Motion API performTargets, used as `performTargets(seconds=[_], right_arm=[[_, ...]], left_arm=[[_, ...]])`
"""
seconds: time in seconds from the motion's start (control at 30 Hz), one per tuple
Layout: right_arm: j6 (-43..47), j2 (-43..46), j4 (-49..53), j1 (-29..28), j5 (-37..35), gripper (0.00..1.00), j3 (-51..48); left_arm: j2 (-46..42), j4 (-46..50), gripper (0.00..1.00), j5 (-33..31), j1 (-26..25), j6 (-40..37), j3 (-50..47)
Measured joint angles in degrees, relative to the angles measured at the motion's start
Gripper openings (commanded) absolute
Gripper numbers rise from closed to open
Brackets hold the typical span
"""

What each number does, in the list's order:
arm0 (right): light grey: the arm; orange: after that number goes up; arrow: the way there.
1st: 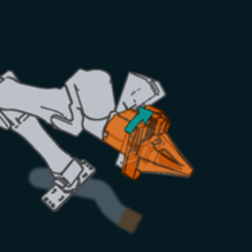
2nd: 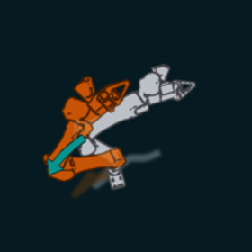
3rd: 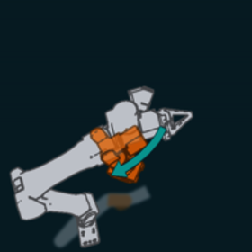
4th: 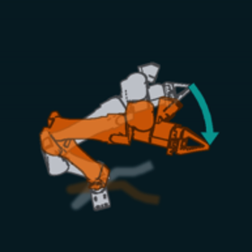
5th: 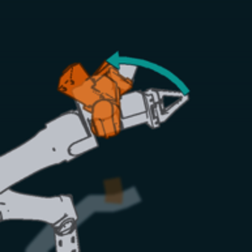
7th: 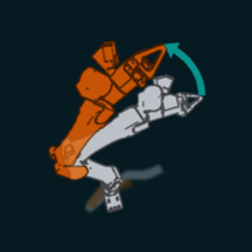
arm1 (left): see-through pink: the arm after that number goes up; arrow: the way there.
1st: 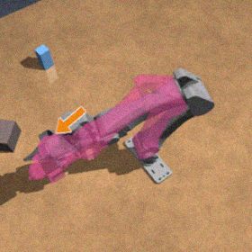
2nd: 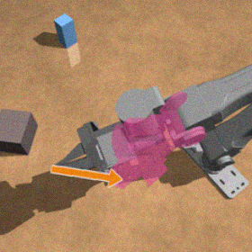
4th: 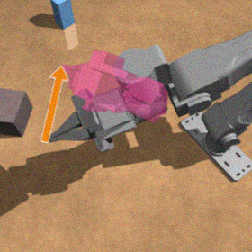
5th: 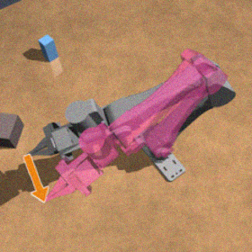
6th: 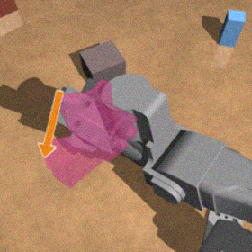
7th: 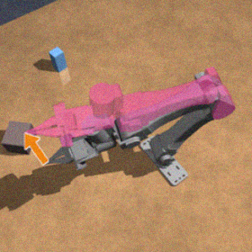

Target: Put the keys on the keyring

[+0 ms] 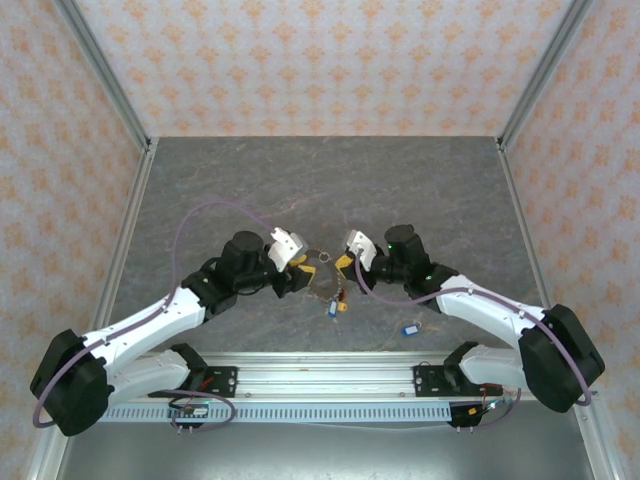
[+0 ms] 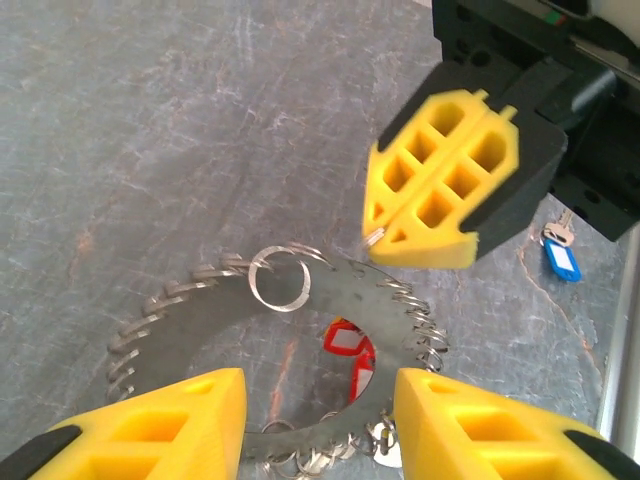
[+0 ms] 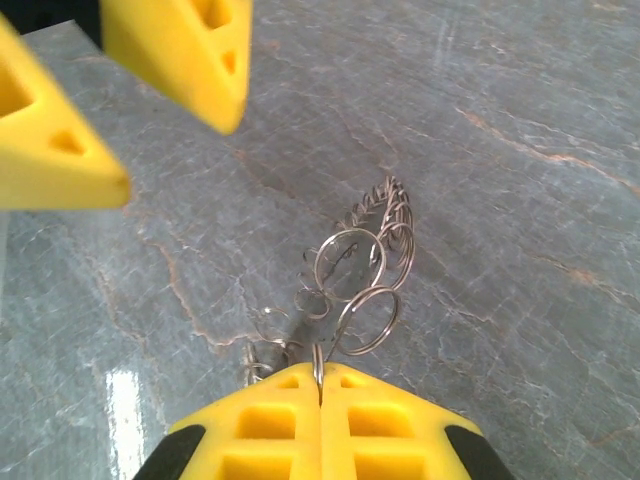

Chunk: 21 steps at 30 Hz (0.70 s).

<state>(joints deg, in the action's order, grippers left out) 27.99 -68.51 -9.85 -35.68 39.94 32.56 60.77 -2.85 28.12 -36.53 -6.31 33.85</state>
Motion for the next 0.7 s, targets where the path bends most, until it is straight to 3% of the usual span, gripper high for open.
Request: performTargets(seconds=[0.23, 0.7], right_arm=[[1.01, -0.13, -0.07, 1.92, 5.92, 0.0, 0.04], [3.61, -2.71, 0.44, 3.39, 13.79, 0.0, 0.24]], left_arm=[[7.72, -1.01, 0.31, 5.77, 0.17, -1.73, 3.56], [11.08, -2.56, 0.33, 10.93, -1.92, -7.34, 3.93]])
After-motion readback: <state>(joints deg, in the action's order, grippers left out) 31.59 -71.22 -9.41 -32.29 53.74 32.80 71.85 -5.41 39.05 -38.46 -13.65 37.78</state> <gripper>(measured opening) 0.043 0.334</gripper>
